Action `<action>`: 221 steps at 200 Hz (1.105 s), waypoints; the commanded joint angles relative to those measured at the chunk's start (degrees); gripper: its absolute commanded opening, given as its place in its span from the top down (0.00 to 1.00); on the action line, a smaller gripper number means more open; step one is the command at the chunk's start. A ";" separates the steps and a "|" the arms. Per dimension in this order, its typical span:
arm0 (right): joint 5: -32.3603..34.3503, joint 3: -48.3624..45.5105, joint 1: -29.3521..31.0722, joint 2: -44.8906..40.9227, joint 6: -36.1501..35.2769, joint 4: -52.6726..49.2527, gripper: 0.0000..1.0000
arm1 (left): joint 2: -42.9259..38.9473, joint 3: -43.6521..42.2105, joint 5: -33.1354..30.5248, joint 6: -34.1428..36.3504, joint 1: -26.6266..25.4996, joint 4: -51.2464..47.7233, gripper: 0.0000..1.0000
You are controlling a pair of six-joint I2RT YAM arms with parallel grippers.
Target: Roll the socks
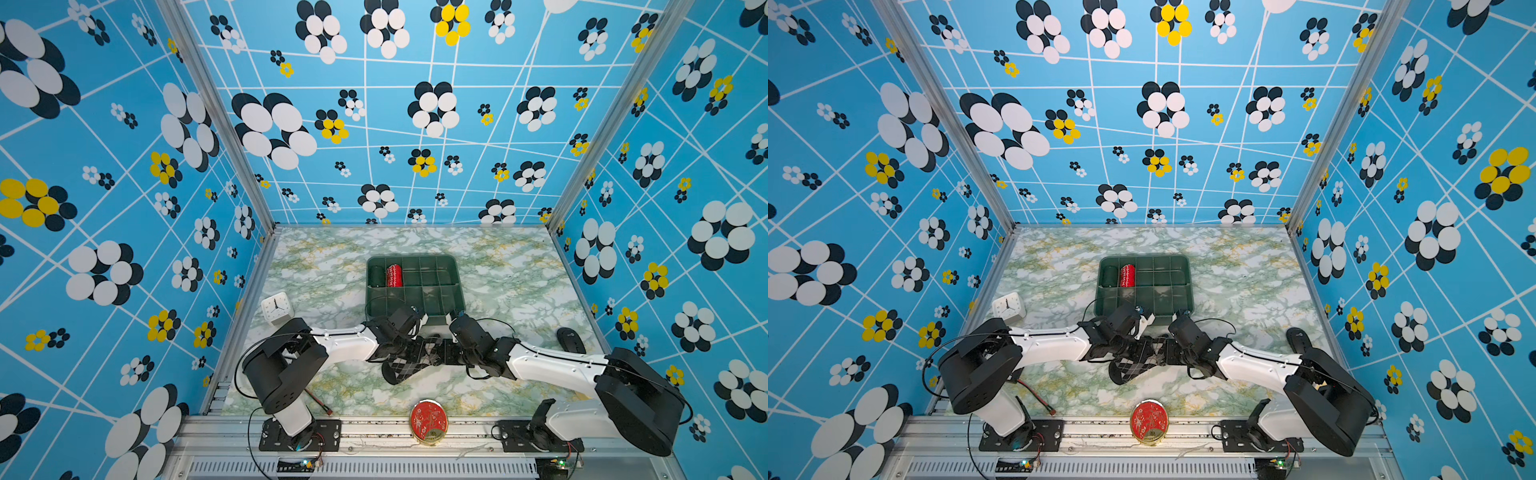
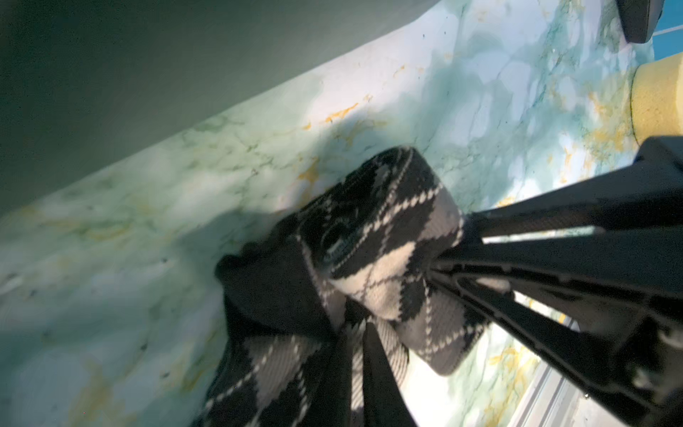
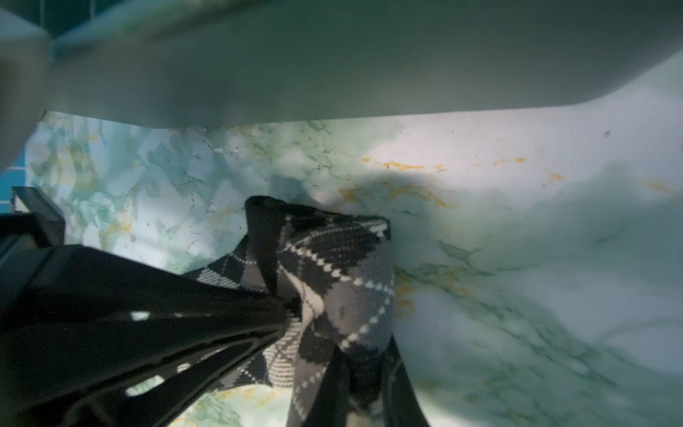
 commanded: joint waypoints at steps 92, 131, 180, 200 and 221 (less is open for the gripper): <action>8.17 2.49 1.85 1.65 0.84 -6.65 1.00 | -4.74 -7.54 -4.88 0.16 -0.01 -3.34 1.00; 9.87 2.43 1.90 1.31 2.62 -5.54 1.00 | -2.31 -9.88 -5.37 -0.41 -0.13 -3.04 1.00; 17.26 1.30 1.89 -3.18 4.67 -8.44 1.00 | -2.93 -15.11 -5.46 -1.78 -0.15 -2.87 1.00; 19.53 1.25 1.93 -5.33 4.36 -10.35 1.00 | -2.93 -16.75 -5.29 -2.44 -0.10 -2.07 1.00; 20.31 2.04 1.94 -5.38 3.62 -12.23 1.00 | -2.28 -17.16 -4.66 -2.83 -0.19 -1.22 1.00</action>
